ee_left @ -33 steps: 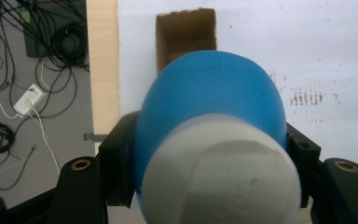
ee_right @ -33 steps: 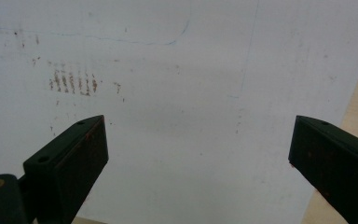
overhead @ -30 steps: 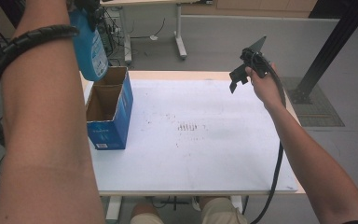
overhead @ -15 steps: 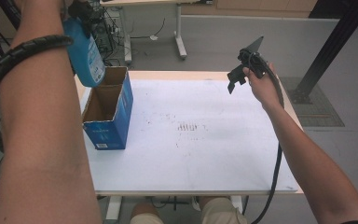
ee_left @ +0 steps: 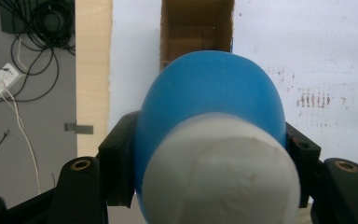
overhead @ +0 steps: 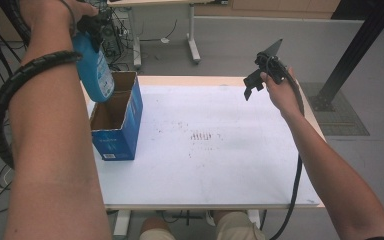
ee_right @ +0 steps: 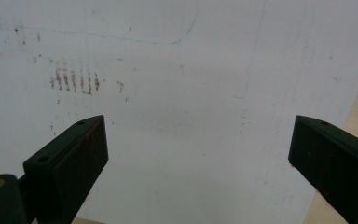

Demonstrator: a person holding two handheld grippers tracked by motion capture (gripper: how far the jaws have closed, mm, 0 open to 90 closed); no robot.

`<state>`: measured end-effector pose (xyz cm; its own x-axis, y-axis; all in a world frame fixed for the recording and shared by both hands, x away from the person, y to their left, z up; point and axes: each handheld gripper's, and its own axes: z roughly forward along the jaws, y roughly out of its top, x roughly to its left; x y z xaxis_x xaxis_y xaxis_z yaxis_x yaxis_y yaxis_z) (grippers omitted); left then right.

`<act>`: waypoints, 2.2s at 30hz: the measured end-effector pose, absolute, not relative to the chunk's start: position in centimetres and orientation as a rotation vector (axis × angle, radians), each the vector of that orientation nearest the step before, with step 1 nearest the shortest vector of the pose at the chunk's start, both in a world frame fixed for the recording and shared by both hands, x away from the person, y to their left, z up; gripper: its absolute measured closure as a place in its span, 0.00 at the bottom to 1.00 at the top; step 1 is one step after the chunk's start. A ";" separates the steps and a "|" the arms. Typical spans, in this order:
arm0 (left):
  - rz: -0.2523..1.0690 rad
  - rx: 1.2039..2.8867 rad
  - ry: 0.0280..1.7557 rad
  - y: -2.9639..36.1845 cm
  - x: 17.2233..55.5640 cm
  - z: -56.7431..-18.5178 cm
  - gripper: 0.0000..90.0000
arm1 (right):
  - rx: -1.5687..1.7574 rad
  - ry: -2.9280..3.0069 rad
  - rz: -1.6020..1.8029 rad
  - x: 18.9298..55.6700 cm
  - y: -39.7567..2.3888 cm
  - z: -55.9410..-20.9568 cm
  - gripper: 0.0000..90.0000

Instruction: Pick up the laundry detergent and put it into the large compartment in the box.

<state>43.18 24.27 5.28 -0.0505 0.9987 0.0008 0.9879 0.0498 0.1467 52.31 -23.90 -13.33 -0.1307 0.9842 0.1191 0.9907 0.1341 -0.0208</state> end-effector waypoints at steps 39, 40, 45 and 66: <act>0.090 2.107 2.228 25.0 43.8 -5.0 0.41 | -2.004 -2.287 -0.076 52.2 -23.9 -13.8 0.05; 0.095 2.113 2.229 24.7 43.9 -5.6 0.41 | -2.003 -2.287 -0.073 52.2 -23.9 -13.8 0.05; 0.084 2.129 2.230 24.4 44.1 -6.8 0.41 | -1.999 -2.288 -0.074 52.2 -23.9 -13.8 0.05; 0.062 2.176 2.227 23.6 44.4 -12.4 0.41 | -1.992 -2.281 -0.045 52.5 -23.7 -14.7 0.05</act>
<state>44.40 23.56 -12.37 -0.0234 0.9997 0.0081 0.9986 0.0230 0.0475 52.47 -23.72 -14.69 -0.1313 0.9858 0.1045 0.9892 0.1372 -0.0519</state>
